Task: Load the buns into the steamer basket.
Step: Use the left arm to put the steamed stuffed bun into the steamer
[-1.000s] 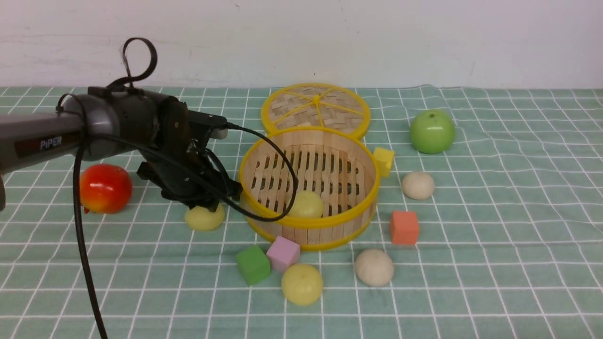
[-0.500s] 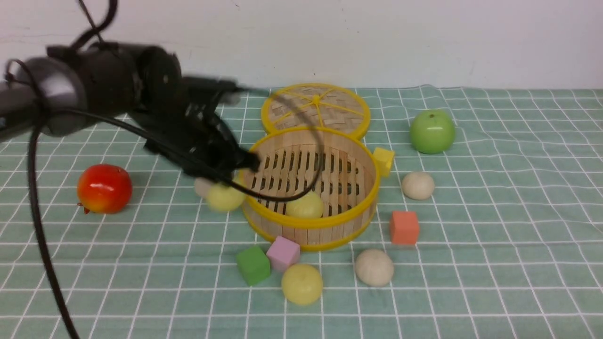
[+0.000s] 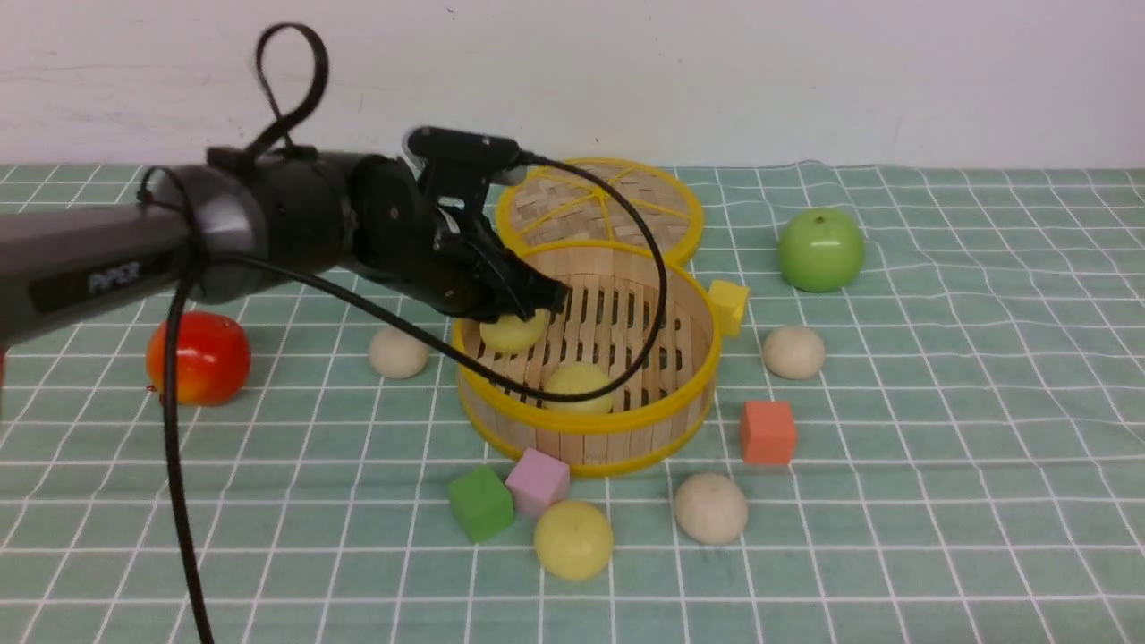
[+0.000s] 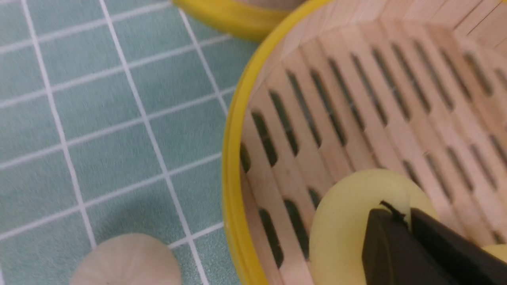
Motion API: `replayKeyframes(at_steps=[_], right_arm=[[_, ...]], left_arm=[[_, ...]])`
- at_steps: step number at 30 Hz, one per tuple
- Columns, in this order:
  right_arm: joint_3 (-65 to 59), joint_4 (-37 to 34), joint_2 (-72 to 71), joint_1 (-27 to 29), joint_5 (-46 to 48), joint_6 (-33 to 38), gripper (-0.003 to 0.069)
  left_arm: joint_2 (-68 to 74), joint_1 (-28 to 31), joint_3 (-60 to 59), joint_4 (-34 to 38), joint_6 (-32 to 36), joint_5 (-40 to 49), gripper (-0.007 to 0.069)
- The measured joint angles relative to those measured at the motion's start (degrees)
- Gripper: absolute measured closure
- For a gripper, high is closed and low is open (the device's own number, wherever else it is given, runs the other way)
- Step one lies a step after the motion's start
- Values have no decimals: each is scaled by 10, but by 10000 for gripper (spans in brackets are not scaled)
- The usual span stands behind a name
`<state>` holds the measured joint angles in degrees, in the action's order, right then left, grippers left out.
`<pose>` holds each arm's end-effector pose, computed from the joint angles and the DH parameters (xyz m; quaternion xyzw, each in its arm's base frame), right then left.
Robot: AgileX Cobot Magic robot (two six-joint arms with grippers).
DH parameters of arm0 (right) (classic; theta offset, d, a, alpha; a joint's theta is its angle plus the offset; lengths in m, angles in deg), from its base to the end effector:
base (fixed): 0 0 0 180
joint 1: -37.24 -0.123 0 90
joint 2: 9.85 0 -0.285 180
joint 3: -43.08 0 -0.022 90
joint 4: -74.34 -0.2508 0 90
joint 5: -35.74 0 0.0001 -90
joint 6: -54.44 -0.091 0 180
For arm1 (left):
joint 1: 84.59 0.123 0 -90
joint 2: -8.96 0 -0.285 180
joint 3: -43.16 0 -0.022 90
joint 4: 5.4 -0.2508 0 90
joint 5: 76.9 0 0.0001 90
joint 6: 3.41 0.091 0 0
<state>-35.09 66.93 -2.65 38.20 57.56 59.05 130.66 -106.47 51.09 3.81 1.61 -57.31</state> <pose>0.0524 0.0035 0.1742 0.0084 0.8038 0.0261 0.5942 0.4198 -0.1739 0.2223 0.1557 0.9039 -0.1119 0.3823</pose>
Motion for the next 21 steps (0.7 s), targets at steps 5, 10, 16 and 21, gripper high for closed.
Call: replayKeyframes(at_steps=[5, 10, 16, 21], right_arm=[[0, 0, 0, 0, 0, 0, 419], [0, 0, 0, 0, 0, 0, 419], [0, 0, 0, 0, 0, 0, 419], [0, 0, 0, 0, 0, 0, 419]], left_arm=[[19, 0, 0, 0, 0, 4, 634], [27, 0, 0, 0, 0, 12, 561], [20, 0, 0, 0, 0, 29, 374], [-45, 2, 0, 0, -19, 74, 277]])
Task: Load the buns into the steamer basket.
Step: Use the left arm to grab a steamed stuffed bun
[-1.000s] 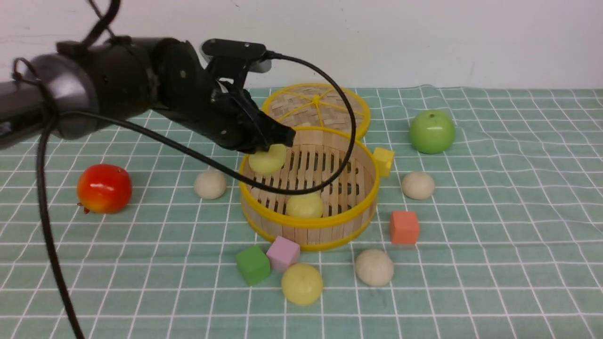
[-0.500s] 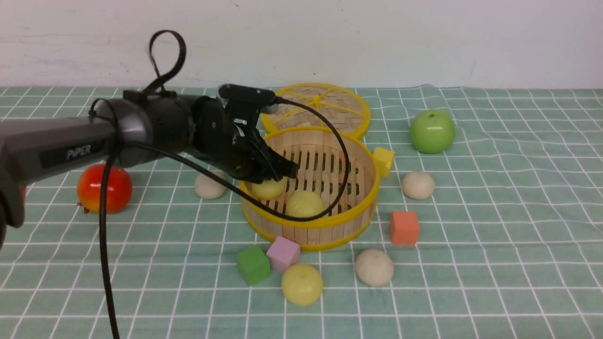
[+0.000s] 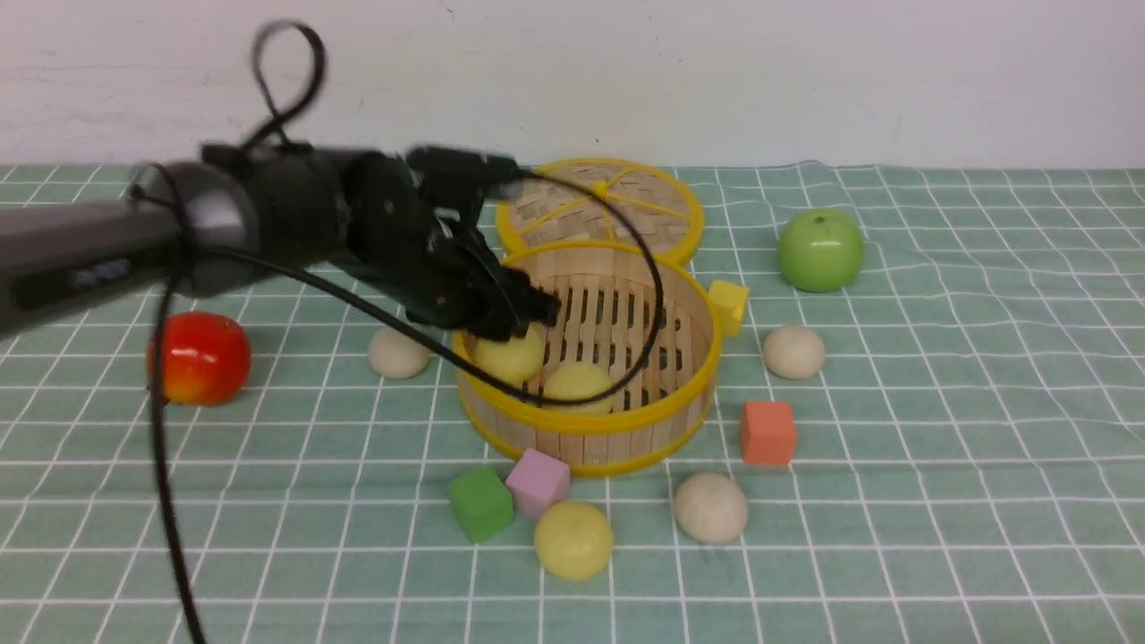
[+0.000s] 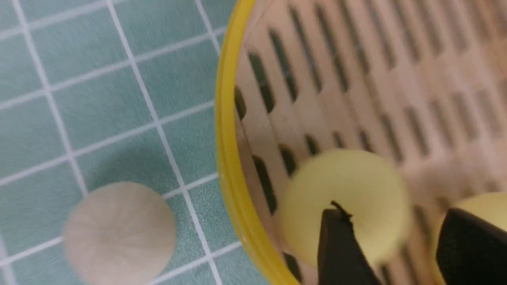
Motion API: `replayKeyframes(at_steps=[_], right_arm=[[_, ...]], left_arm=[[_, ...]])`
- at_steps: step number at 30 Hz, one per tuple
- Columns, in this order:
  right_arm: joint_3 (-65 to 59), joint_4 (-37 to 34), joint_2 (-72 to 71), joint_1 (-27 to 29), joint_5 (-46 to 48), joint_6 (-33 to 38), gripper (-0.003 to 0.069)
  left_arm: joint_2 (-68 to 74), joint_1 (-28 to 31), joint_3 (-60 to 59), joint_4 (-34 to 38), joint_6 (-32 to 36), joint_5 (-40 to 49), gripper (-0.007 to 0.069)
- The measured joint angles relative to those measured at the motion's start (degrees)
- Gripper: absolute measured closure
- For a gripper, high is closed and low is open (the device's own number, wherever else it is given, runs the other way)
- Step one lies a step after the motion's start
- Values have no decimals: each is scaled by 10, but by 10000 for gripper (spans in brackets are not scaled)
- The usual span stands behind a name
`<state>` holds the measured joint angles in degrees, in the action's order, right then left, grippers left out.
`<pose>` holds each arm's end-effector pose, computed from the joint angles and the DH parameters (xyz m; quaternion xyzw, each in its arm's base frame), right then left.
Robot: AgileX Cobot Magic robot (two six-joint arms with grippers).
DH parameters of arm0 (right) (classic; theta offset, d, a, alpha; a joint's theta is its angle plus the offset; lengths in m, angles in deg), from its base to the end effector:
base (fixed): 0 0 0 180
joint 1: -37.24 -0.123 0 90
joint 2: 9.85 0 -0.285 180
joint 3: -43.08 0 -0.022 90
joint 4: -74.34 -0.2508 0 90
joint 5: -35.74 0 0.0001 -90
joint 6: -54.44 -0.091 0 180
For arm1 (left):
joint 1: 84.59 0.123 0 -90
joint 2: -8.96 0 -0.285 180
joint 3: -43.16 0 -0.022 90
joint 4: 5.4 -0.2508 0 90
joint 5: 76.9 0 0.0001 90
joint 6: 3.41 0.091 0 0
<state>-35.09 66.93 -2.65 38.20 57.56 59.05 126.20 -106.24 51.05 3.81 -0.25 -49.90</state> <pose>0.0524 0.0035 0.1742 0.0084 0.8038 0.0261 0.5942 0.4040 -0.1675 0.2486 0.1472 0.9151 -0.1192 0.3561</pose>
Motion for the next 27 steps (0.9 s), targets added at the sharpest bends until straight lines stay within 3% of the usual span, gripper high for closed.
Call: replayKeyframes(at_steps=[5, 7, 11, 18, 27], right_arm=[[0, 0, 0, 0, 0, 0, 419], [0, 0, 0, 0, 0, 0, 419], [0, 0, 0, 0, 0, 0, 419], [0, 0, 0, 0, 0, 0, 419], [0, 0, 0, 0, 0, 0, 419]], left_arm=[[-48, 30, 2, -1, -32, 52, 325], [-36, 56, 15, -5, -35, 101, 386], [14, 84, 56, -5, -38, 135, 422], [100, 105, 131, -12, -39, 150, 371], [134, 106, 138, -44, -39, 125, 358]])
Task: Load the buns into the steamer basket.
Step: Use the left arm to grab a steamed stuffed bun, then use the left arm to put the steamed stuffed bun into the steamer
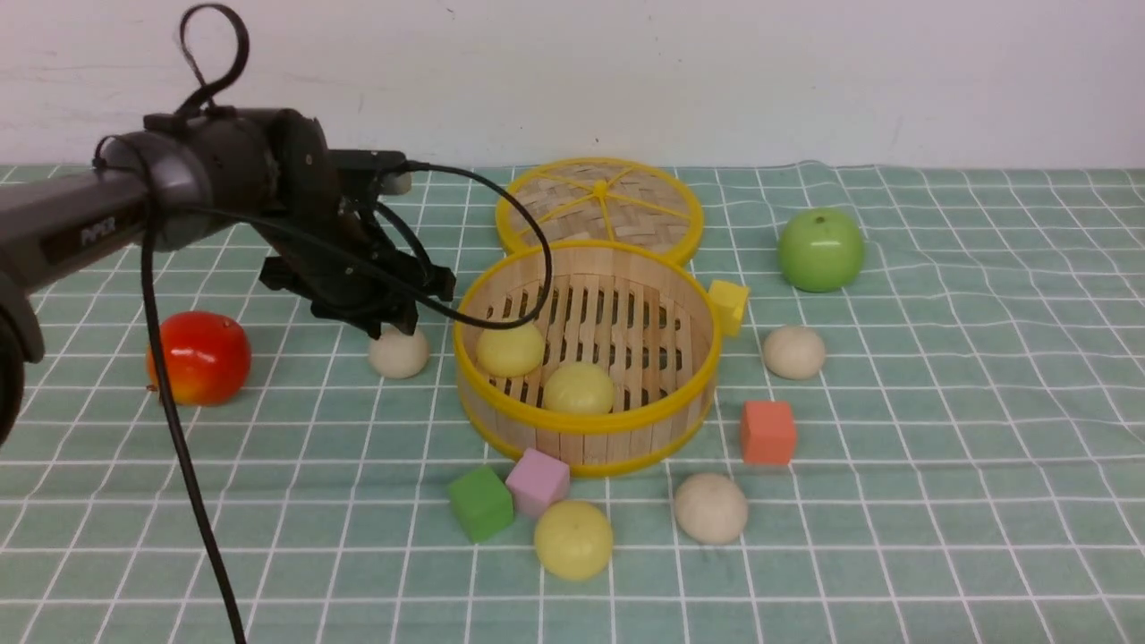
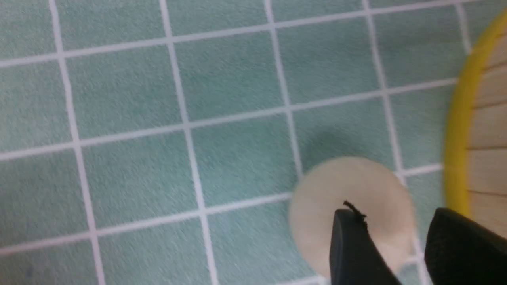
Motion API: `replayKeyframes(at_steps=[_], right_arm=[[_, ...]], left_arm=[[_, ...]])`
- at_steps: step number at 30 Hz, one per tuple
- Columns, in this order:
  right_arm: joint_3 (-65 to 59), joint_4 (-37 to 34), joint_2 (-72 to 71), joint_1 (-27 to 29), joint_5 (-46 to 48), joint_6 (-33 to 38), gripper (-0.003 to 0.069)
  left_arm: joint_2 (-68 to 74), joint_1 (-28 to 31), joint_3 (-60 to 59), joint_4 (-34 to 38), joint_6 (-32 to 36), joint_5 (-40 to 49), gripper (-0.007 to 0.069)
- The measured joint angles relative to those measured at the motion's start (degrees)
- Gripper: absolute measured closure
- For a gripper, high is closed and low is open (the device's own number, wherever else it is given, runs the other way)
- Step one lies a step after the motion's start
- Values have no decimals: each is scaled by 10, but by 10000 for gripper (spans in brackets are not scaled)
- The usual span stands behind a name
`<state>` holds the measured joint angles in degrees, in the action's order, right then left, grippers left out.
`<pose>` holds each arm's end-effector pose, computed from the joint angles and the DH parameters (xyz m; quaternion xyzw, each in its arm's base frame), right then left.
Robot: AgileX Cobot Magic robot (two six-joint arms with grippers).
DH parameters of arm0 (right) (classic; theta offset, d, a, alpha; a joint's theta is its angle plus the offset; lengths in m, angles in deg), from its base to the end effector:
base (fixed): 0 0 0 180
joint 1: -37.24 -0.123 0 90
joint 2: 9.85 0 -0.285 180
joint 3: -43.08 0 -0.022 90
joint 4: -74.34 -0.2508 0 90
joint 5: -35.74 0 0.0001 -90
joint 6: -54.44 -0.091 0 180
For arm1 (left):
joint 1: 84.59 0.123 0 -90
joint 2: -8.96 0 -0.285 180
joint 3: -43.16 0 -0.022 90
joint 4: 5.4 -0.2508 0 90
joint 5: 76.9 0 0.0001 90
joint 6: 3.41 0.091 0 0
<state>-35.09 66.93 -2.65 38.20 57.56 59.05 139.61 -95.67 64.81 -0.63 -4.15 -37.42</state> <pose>0.0524 0.0035 0.1742 0.0084 0.8038 0.0261 0.5942 0.4677 -0.0965 0.2009 0.0630 0.9598 -0.0619 0.2664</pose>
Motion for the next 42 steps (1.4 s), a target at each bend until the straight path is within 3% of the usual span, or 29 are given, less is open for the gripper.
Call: replayKeyframes(at_steps=[9, 14, 16, 21, 29, 42], right_arm=[[0, 0, 0, 0, 0, 0, 419], [0, 0, 0, 0, 0, 0, 419], [0, 0, 0, 0, 0, 0, 419], [0, 0, 0, 0, 0, 0, 419], [0, 0, 0, 0, 0, 0, 419], [0, 0, 0, 0, 0, 0, 419]], left_arm=[[20, 0, 0, -23, 0, -32, 371], [16, -1, 2, -23, 0, -9, 590], [5, -1, 2, -22, 1, 5, 631], [-57, -1, 2, 37, 21, 28, 638], [-82, -36, 12, 241, 193, -20, 638], [-13, -65, 11, 268, 240, -141, 638]])
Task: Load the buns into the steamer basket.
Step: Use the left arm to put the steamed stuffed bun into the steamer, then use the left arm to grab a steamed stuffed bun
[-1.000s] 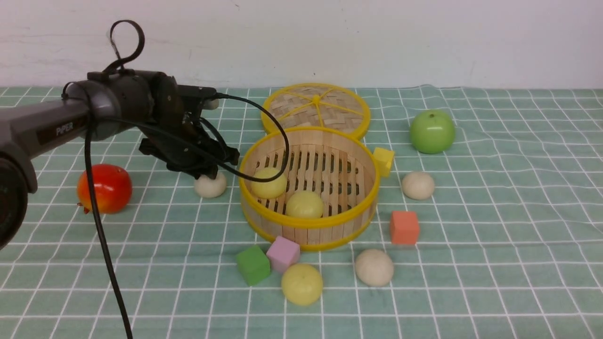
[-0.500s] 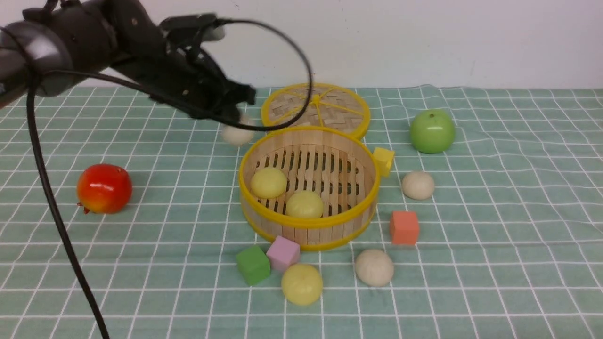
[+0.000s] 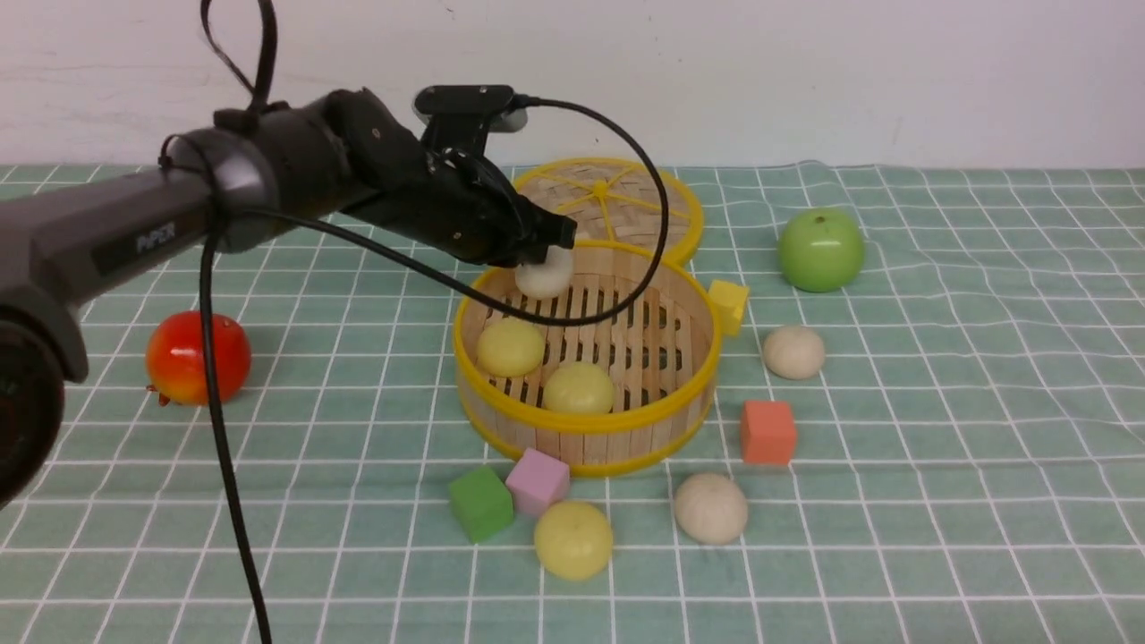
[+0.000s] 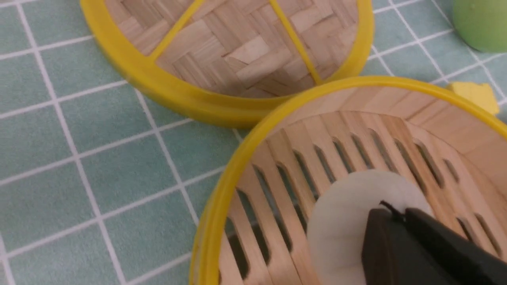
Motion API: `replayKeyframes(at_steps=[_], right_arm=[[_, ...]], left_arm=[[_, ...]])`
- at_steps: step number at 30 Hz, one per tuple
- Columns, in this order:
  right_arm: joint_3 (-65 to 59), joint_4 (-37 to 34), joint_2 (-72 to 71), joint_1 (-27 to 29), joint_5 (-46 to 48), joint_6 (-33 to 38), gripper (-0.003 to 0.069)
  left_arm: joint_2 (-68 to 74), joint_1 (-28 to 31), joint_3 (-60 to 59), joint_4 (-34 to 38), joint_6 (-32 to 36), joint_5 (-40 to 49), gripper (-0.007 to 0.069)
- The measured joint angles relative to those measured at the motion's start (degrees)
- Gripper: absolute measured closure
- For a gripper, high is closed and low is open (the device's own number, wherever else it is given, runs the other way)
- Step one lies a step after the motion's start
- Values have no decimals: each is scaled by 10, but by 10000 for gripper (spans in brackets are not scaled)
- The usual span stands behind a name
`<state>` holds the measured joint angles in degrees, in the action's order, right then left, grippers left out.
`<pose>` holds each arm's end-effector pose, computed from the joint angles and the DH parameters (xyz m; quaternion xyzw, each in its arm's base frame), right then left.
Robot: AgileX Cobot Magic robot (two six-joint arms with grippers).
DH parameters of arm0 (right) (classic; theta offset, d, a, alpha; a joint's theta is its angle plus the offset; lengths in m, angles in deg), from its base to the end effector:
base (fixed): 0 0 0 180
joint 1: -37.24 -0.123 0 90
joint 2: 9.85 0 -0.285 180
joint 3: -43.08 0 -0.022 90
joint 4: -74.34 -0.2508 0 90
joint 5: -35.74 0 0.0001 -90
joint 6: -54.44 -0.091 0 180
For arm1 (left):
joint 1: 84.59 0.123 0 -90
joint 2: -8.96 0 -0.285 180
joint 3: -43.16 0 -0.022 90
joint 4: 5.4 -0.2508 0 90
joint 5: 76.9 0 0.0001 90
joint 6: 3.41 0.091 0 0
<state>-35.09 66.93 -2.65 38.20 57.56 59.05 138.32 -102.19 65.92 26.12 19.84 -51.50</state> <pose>0.0524 0.0035 0.1742 0.0084 0.8038 0.0261 0.5942 0.4672 -0.1696 0.2374 0.1412 0.8856 -0.1867 0.4011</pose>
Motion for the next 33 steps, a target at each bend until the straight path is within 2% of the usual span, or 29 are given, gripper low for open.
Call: replayKeyframes(at_steps=[6, 9, 13, 15, 16, 17, 19, 21, 23, 26, 27, 29, 30, 31, 32, 33], right_arm=[[0, 0, 0, 0, 0, 0, 419], [0, 0, 0, 0, 0, 0, 419], [0, 0, 0, 0, 0, 0, 419], [0, 0, 0, 0, 0, 0, 419], [0, 0, 0, 0, 0, 0, 419], [0, 0, 0, 0, 0, 0, 419], [0, 0, 0, 0, 0, 0, 419], [0, 0, 0, 0, 0, 0, 419], [0, 0, 0, 0, 0, 0, 419], [0, 0, 0, 0, 0, 0, 419], [0, 0, 0, 0, 0, 0, 419], [0, 0, 0, 0, 0, 0, 419], [0, 0, 0, 0, 0, 0, 419], [0, 0, 0, 0, 0, 0, 419], [0, 0, 0, 0, 0, 0, 419], [0, 0, 0, 0, 0, 0, 419]], left_arm=[[20, 0, 0, 1, 0, -17, 636], [30, 0, 0, 1, 16, -17, 602], [42, 0, 0, 1, 37, -16, 491], [45, 0, 0, 1, 39, -15, 405], [45, 0, 0, 1, 39, -14, 396], [42, 0, 0, 5, 39, -9, 318], [31, 0, 0, 15, 39, 1, 251], [8, 0, -2, 24, 39, 10, 205], [-15, 0, -2, 28, 39, 16, 196], [-78, 0, -2, 31, 36, 46, 249], [-101, 0, -2, 32, 32, 68, 294], [-139, 0, -1, 28, 14, 142, 433], [-146, -1, 0, 27, 10, 150, 448], [-161, -5, 0, 16, -7, 211, 551], [-170, -11, 0, -1, -27, 267, 613], [-173, -19, 0, -20, -47, 310, 638]])
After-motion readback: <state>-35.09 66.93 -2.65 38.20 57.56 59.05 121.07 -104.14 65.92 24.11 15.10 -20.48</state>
